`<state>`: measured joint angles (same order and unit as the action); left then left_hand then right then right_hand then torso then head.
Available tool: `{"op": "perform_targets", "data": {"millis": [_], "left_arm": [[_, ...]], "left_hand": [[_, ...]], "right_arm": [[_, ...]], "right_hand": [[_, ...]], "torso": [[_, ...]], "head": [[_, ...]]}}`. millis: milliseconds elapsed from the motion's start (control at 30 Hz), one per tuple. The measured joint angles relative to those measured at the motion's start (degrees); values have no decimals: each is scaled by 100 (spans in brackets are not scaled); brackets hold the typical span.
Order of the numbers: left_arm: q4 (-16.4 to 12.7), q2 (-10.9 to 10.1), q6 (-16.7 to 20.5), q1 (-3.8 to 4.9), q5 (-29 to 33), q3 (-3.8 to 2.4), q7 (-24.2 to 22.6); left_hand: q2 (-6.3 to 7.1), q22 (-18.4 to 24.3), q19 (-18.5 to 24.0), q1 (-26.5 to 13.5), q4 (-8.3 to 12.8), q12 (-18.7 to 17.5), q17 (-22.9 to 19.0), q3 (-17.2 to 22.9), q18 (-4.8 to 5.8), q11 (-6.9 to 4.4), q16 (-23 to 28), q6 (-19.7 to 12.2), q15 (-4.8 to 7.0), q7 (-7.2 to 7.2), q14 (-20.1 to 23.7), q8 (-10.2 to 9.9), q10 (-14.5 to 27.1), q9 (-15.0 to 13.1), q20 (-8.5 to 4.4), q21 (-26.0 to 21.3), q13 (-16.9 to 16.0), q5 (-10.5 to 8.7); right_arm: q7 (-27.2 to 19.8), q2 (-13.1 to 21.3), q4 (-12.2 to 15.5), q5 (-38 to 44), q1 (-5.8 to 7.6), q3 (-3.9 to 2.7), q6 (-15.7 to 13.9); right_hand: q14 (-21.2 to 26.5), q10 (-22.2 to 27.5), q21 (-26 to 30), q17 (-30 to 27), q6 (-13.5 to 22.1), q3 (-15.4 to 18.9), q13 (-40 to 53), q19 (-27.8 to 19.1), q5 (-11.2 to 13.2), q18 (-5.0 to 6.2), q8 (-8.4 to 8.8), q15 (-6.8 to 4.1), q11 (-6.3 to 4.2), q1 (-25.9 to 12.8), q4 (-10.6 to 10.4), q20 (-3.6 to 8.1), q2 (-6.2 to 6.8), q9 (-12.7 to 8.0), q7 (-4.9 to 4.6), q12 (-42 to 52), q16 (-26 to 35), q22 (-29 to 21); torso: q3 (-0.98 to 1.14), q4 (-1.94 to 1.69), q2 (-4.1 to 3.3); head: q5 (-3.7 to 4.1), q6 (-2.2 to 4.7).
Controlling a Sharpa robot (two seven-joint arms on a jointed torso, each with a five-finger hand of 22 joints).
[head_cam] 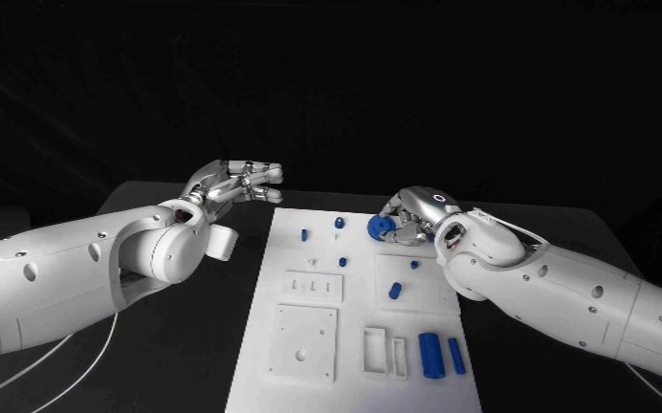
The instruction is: Assemble the parts on the task board
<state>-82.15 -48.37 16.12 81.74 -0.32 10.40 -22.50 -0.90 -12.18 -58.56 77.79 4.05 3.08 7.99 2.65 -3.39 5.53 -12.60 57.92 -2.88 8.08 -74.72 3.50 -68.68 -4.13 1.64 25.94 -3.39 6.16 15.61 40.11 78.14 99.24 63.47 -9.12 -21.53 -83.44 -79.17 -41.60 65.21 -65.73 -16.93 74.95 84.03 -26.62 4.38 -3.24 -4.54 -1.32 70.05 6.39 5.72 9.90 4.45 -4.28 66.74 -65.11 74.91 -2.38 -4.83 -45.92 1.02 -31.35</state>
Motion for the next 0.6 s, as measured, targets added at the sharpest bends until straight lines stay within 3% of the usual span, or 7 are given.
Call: {"op": "perform_targets", "data": {"millis": [200,600], "left_arm": [[3,5,0,0,0,0,1],[3,15,0,0,1,1,4]], "left_hand": [[0,0,0,0,0,0,0,0,0,0,0,0,0,0,0,0,0,0,0,0,0,0],[0,14,0,0,0,0,0,0,0,0,0,0,0,0,0,0,0,0,0,0,0,0]], "right_arm": [[68,-34,262,87,3,-2,-209],[138,-391,272,237,3,14,-418]], "right_hand": [[-17,-9,0,-14,0,-24,0,0,66,0,0,-17,9,0,-24,0,0,-13,0,0,0,0],[-17,-10,0,-34,2,-86,-1,0,66,0,-24,-16,10,30,-86,0,30,-26,0,0,0,0]], "torso": [[-4,-1,0],[-8,-23,-10]], "head": [[-4,18],[-19,45]]}}
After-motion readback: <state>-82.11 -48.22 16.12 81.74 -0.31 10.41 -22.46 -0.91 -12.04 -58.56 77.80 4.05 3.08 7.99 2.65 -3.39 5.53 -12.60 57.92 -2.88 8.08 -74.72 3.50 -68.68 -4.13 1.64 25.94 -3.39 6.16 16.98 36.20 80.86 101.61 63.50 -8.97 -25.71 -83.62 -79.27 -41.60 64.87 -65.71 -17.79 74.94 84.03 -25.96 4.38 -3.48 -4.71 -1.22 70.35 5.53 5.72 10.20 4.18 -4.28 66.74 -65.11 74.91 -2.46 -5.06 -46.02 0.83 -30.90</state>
